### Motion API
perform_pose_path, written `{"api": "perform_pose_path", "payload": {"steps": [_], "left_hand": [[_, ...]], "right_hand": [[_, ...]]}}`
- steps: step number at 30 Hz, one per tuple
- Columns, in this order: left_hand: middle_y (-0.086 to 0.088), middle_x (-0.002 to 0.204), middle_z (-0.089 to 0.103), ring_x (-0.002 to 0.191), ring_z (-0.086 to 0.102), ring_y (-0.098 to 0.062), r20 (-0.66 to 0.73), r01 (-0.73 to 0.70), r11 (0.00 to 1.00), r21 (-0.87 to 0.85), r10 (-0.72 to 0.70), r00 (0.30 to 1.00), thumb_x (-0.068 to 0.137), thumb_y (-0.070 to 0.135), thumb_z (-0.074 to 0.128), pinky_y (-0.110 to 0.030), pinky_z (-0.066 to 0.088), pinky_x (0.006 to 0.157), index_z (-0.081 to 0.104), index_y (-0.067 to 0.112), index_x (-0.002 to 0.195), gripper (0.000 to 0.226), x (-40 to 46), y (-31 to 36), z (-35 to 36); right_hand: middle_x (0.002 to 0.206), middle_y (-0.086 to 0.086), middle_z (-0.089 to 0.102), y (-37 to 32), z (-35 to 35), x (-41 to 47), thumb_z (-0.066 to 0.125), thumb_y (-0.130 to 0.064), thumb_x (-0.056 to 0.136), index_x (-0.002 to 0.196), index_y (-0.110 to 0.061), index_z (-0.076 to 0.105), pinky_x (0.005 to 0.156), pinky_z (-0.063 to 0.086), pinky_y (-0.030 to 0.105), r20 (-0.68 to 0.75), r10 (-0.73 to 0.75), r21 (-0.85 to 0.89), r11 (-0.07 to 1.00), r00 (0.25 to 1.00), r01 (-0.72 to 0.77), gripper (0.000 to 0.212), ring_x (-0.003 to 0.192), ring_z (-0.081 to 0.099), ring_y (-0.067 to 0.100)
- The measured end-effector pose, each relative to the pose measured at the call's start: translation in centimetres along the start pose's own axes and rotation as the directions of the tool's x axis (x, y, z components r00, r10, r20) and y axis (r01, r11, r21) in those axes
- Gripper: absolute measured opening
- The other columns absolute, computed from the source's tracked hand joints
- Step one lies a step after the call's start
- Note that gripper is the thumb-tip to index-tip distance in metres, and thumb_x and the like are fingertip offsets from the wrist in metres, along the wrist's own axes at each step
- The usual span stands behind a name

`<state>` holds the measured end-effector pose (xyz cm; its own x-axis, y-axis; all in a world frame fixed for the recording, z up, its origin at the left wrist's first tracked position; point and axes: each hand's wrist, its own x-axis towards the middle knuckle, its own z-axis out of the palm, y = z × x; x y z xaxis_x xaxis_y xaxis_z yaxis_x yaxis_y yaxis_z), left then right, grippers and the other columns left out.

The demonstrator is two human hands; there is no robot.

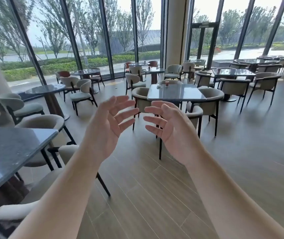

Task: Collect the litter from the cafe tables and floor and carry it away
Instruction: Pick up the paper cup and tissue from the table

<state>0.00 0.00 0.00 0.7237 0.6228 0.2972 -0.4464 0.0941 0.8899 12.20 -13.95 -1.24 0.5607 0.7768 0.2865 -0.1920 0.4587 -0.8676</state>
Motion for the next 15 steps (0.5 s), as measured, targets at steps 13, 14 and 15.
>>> {"api": "perform_pose_path", "payload": {"steps": [13,14,15], "left_hand": [[-0.004,0.108,0.076,0.102,0.073,-0.025,-0.046,0.012,0.999,0.038,-0.011,0.999,0.088,0.041,0.05,-0.033,0.06,0.081,0.069,0.016,0.108,0.037,9.7,-6.5,6.4],[-0.004,0.107,0.077,0.101,0.073,-0.024,-0.041,0.015,0.999,0.043,-0.013,0.999,0.088,0.041,0.05,-0.033,0.06,0.081,0.069,0.016,0.109,0.037,10.4,-6.7,6.5],[-0.004,0.106,0.077,0.1,0.073,-0.024,-0.04,0.015,0.999,0.05,-0.013,0.999,0.088,0.041,0.05,-0.033,0.059,0.082,0.068,0.016,0.109,0.038,11.1,-6.9,6.5]], "right_hand": [[0.111,0.012,0.069,-2.0,-13.0,8.5,0.059,-0.026,0.089,0.114,-0.011,0.064,0.092,0.052,0.044,-0.038,0.021,0.054,0.998,0.999,-0.019,0.029,0.099,0.066,0.025],[0.111,0.012,0.069,-2.0,-13.4,9.1,0.06,-0.027,0.087,0.114,-0.011,0.063,0.091,0.052,0.044,-0.032,0.025,0.064,0.998,0.999,-0.023,0.032,0.099,0.067,0.025],[0.111,0.011,0.069,-1.9,-13.6,9.7,0.06,-0.028,0.084,0.114,-0.011,0.063,0.091,0.052,0.043,-0.027,0.03,0.071,0.997,0.999,-0.028,0.035,0.099,0.067,0.025]]}}
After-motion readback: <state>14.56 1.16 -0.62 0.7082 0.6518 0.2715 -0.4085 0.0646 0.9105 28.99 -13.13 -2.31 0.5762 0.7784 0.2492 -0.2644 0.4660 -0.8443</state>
